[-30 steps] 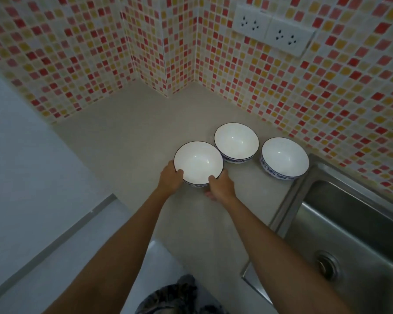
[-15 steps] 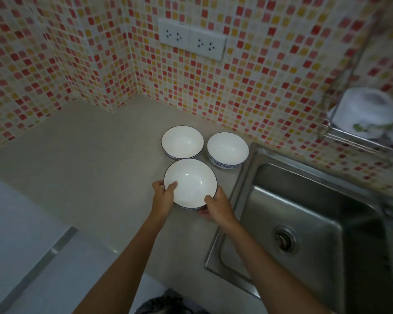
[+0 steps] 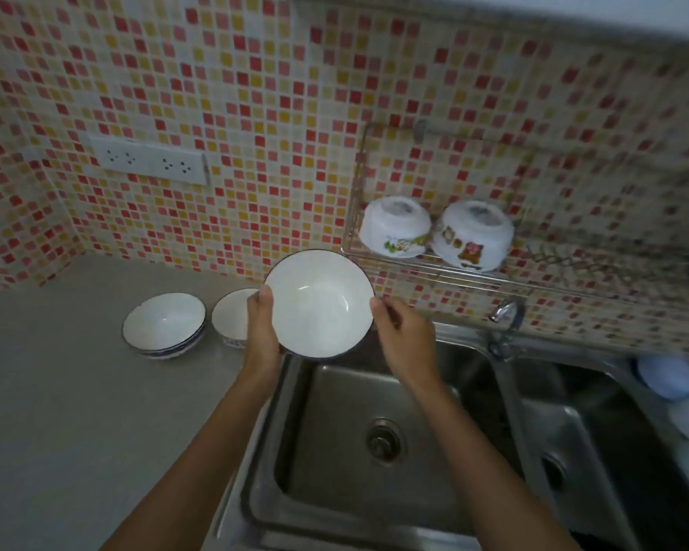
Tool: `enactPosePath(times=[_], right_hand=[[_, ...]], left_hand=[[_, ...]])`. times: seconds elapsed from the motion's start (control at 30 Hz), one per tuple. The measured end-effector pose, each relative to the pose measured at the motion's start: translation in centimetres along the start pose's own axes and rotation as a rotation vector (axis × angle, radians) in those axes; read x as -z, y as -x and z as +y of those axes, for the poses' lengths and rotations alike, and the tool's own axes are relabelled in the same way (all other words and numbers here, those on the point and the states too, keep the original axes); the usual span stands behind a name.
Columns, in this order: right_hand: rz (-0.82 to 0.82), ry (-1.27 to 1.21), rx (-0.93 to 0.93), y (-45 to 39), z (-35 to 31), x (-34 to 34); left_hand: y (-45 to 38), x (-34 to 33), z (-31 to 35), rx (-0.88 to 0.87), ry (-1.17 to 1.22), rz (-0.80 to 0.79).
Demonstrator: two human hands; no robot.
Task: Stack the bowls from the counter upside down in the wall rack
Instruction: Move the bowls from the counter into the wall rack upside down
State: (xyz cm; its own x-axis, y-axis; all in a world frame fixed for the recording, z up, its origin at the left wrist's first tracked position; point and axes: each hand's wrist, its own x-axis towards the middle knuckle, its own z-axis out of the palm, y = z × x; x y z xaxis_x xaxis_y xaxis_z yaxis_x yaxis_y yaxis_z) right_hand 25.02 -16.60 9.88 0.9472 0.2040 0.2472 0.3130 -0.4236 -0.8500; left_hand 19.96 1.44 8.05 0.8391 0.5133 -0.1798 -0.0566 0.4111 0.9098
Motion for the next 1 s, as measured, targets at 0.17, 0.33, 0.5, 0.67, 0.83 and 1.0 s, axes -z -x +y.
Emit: enactPosePath(times=[0.17, 0.33, 0.5, 0.67, 0.83, 1.0], right_hand=[[0.293, 0.190, 0.248, -4.4, 0.5, 6.7], [0.313, 0.471, 0.308, -7.5, 5.1, 9.7], [0.338, 0.698, 0.519, -8.0, 8.6, 9.8], [0.403, 0.669, 0.532, -8.3, 9.3, 9.3], [0.445, 0.681, 0.566, -8.8, 9.9, 8.9], [0.470, 0.685, 0.575, -8.9, 10.1, 8.8]], left_hand=[[0.6, -5.4, 3.2, -0.084, 0.058, -0.108], [-0.9, -9.9, 4.8, -0.194, -0.037, -0.045], [-2.7, -14.3, 7.1, -0.303, -0.235, -0.099], [-4.7, -18.4, 10.1, -0.475, -0.463, -0.166], [-6.0, -21.3, 11.3, -0.583, -0.593, -0.227], [-8.2, -23.0, 10.3, -0.809, -0.649, -0.202]])
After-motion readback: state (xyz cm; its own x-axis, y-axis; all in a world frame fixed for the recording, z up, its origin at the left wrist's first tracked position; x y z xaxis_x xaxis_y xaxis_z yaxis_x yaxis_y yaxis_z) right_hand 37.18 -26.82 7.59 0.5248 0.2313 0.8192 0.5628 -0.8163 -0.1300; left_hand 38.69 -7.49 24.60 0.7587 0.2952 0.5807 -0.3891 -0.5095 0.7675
